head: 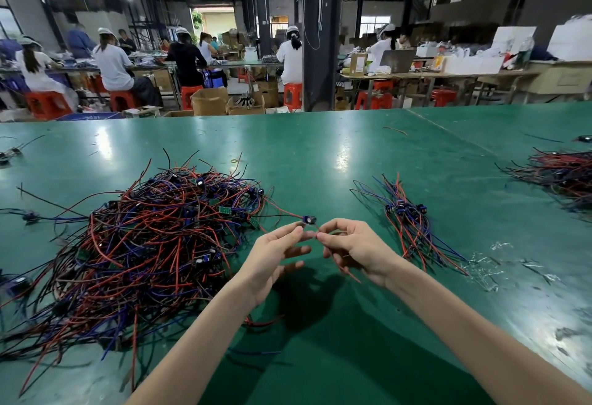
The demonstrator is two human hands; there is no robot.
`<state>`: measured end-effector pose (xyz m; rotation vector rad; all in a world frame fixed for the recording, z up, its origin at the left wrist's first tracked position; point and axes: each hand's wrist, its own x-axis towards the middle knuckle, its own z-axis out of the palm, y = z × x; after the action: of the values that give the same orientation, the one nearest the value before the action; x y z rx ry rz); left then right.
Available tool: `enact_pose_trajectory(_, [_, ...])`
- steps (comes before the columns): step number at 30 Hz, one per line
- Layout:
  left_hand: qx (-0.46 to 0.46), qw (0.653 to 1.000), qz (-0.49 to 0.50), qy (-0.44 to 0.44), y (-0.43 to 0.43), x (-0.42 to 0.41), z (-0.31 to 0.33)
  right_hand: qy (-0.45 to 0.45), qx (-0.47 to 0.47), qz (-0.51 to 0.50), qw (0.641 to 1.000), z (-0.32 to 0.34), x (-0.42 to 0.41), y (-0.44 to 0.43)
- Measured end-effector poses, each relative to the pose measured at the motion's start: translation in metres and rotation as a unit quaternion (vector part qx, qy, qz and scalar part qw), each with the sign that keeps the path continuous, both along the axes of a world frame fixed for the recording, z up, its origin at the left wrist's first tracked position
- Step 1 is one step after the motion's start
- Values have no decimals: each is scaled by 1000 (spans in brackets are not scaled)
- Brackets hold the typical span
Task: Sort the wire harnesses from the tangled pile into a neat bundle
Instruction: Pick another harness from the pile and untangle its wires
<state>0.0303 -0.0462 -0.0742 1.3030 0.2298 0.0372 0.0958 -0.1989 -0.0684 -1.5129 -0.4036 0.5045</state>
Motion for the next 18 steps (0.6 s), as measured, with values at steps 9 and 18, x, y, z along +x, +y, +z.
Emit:
enact_pose_trajectory(9, [2, 999, -30, 20, -2, 0, -3, -66, 34, -144, 987, 47, 58, -31])
enact_pose_trajectory(18, [11, 999, -30, 23, 0, 0, -5, -47, -218, -246, 943, 38, 105, -99])
